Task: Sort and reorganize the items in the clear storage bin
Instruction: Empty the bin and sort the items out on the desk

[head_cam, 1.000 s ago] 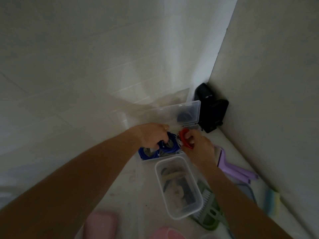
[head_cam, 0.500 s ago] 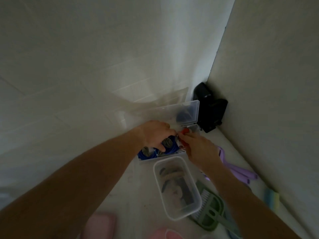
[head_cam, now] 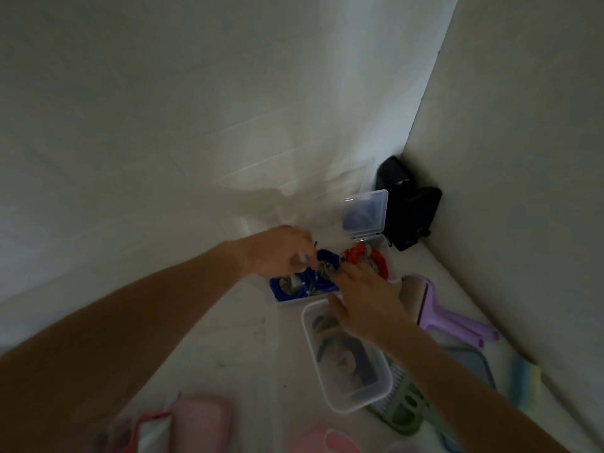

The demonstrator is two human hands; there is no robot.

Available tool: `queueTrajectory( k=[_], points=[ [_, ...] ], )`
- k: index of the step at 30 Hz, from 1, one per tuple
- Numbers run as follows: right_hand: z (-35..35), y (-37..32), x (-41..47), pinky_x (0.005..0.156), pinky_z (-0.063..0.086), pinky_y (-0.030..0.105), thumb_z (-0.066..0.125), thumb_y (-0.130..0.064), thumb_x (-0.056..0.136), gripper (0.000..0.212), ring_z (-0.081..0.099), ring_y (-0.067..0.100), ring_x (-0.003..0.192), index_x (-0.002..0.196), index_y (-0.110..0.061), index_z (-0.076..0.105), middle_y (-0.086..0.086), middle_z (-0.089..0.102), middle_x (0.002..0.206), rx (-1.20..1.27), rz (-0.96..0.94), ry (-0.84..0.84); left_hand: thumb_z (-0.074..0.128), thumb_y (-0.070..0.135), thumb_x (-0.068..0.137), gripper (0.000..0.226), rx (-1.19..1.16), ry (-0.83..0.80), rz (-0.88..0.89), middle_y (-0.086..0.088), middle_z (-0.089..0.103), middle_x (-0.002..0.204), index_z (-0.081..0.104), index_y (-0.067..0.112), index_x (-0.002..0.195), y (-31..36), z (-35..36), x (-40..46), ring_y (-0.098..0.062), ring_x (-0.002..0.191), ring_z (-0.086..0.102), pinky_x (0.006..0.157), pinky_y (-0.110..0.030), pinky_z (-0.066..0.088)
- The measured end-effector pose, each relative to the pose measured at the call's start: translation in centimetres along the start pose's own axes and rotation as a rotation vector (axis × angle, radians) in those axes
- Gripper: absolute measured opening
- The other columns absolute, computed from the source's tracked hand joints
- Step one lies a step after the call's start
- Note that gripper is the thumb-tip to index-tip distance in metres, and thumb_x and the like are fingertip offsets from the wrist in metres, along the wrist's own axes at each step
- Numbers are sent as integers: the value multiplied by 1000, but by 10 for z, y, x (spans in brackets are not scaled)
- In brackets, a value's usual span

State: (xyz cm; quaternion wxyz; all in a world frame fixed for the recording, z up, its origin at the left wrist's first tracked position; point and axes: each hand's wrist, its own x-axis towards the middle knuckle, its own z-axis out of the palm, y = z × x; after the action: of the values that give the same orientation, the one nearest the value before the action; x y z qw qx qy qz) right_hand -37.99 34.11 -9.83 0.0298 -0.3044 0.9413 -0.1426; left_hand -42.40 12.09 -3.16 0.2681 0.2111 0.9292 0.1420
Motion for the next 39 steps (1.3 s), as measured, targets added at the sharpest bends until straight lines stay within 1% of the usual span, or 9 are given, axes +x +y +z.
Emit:
queueTrajectory(
  k=[3,7,12,16,20,26,33,36,39],
  points=[
    [6,-11,2,82,48,28,30,-47,91,50,53,17,102,111,-20,66,-2,64,109,-79,22,-19,52,35,94,31,-42,-319,-183,-9,63,126,72,13,102,7,6,-2,-24,118,57,109,-35,40],
    [7,-17,6,90,48,31,26,-51,90,55,53,19,104,112,-19,65,-1,66,108,-64,31,-100,51,54,83,36,-75,-389,-280,-4,57,93,59,19,75,12,5,4,-22,88,53,106,-49,43],
    [-45,8,0,68,49,31,56,-30,93,8,60,12,77,90,-30,63,-8,63,84,450,322,249,63,20,87,13,-124,-129,-417,-8,59,79,67,12,78,-1,-9,-17,-23,77,54,69,-28,43],
    [-76,58,31,96,46,39,48,-55,94,48,59,28,110,122,-18,59,9,63,121,828,804,216,48,2,97,29,-453,-23,-708,-9,53,75,45,5,69,-20,0,-34,-18,67,52,62,-23,43],
    [-83,54,58,85,48,33,39,-42,102,33,55,23,110,123,-22,54,4,57,123,1227,808,38,53,25,84,44,-1051,192,-860,-25,68,111,60,-6,114,-25,-2,-44,-38,91,67,84,-33,53],
    [-69,65,42,74,47,34,48,-52,97,42,58,26,104,127,-23,48,8,58,121,1184,834,32,57,49,78,66,-1381,329,-839,-29,63,108,53,-5,115,-33,-6,-49,-51,109,62,107,-58,40],
    [-53,76,7,69,48,27,79,-51,69,76,61,17,100,132,-27,45,-4,55,117,937,636,-40,72,50,81,55,-1038,154,-752,-1,59,132,59,22,126,-23,-3,-31,-20,117,58,92,-39,45],
    [-50,71,2,77,56,39,82,-61,60,80,65,24,104,127,-26,57,1,63,116,817,523,-30,81,54,66,80,-739,65,-728,-1,59,126,53,18,131,-15,3,-21,-19,110,60,78,-31,52],
    [-41,73,2,80,56,41,66,-83,46,86,67,21,92,113,-28,68,1,71,100,545,390,-71,78,44,76,49,-461,58,-661,-7,66,105,63,7,104,-10,10,-14,-19,91,64,69,-30,51]
  ],
)
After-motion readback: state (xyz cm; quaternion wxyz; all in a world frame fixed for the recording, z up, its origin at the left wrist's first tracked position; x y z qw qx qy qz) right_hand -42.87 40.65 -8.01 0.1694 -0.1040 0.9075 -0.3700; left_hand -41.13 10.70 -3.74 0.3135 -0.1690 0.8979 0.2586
